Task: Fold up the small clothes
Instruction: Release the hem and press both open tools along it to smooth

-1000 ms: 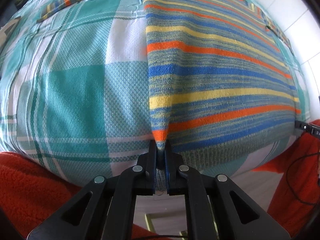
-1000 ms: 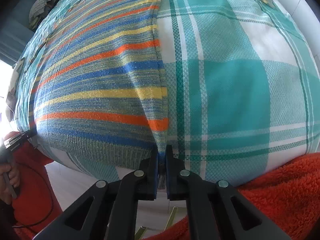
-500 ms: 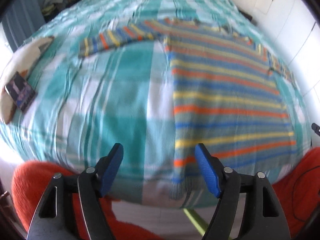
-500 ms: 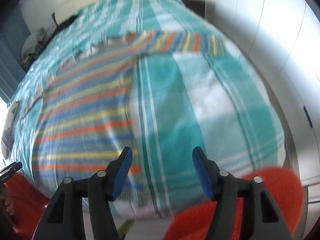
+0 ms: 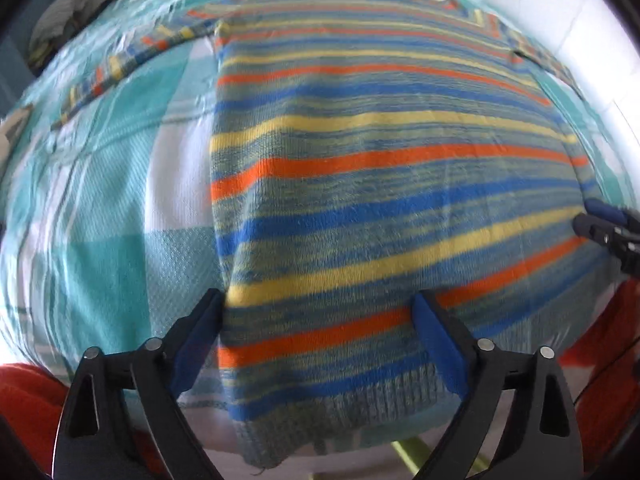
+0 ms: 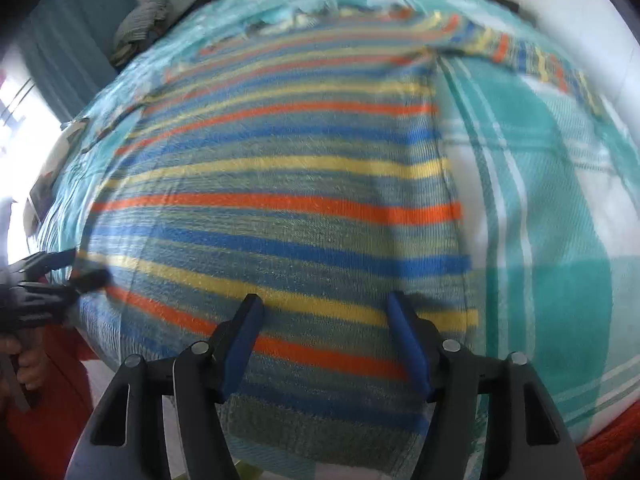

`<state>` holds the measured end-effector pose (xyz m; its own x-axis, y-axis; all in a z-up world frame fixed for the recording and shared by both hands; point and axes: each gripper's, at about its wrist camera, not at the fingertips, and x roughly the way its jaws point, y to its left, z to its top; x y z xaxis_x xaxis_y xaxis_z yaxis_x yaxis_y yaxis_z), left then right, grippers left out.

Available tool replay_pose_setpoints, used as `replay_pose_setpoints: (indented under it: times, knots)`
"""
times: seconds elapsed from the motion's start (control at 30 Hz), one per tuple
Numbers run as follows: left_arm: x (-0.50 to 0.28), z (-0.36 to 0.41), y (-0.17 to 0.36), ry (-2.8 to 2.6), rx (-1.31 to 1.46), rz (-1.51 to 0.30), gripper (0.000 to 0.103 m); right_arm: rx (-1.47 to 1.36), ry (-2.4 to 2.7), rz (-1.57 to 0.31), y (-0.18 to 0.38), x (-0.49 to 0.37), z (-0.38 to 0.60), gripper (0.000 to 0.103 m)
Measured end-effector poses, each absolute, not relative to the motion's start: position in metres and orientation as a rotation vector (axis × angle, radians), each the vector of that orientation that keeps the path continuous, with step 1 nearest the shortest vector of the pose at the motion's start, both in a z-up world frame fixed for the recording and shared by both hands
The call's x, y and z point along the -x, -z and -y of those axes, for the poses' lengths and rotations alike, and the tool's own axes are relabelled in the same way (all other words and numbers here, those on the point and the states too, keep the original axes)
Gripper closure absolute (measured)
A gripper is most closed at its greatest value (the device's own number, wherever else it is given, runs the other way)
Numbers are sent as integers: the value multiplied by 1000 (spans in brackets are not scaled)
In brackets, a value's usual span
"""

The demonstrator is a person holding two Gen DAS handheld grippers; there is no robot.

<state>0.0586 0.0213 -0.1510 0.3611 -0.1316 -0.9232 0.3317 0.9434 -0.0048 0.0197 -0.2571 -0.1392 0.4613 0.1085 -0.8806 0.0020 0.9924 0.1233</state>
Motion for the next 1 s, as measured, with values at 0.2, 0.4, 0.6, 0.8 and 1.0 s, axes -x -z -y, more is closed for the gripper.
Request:
replay_pose_setpoints:
  times: [0.2, 0.4, 0.6, 0.8, 1.0]
  knots:
    - [-57, -23, 148, 297, -179, -1188, 6, -108, -58, -1098, 141, -19, 251, 28]
    - [-55, -21, 158, 295, -211, -1176, 2, -46, -56, -1095, 145, -22, 239, 20]
    - [-57, -16, 157, 291, -207, -1172, 3, -56, -60, -1094, 145, -22, 240, 19]
    - [-50, -36, 113, 253, -102, -982, 3, -157, -20, -932, 109, -4, 254, 20]
    - [-62, -64, 106, 126, -10, -895, 3, -179, 40, -781, 86, 4, 267, 20]
